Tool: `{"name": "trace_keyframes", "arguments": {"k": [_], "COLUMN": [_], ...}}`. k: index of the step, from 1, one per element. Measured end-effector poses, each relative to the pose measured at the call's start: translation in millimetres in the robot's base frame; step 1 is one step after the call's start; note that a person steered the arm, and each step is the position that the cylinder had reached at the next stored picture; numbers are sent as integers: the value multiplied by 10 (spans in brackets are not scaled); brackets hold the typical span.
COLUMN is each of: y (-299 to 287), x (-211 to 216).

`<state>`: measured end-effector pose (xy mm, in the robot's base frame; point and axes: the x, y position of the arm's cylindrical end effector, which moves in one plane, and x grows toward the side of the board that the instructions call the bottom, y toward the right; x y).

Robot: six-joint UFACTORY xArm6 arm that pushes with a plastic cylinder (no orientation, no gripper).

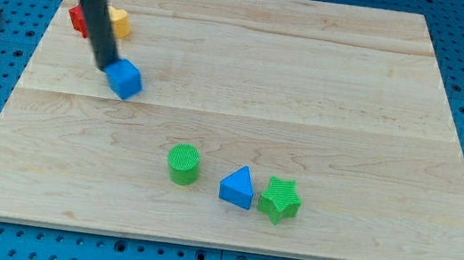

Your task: Move your arm towards the centre of the board

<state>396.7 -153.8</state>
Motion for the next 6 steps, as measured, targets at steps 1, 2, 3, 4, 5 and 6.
{"name": "trace_keyframes", "arguments": {"k": [1, 2, 3, 4, 5, 6], "y": [536, 993, 1103, 642, -89, 315], "x": [263, 639, 719, 511, 405, 168]}}
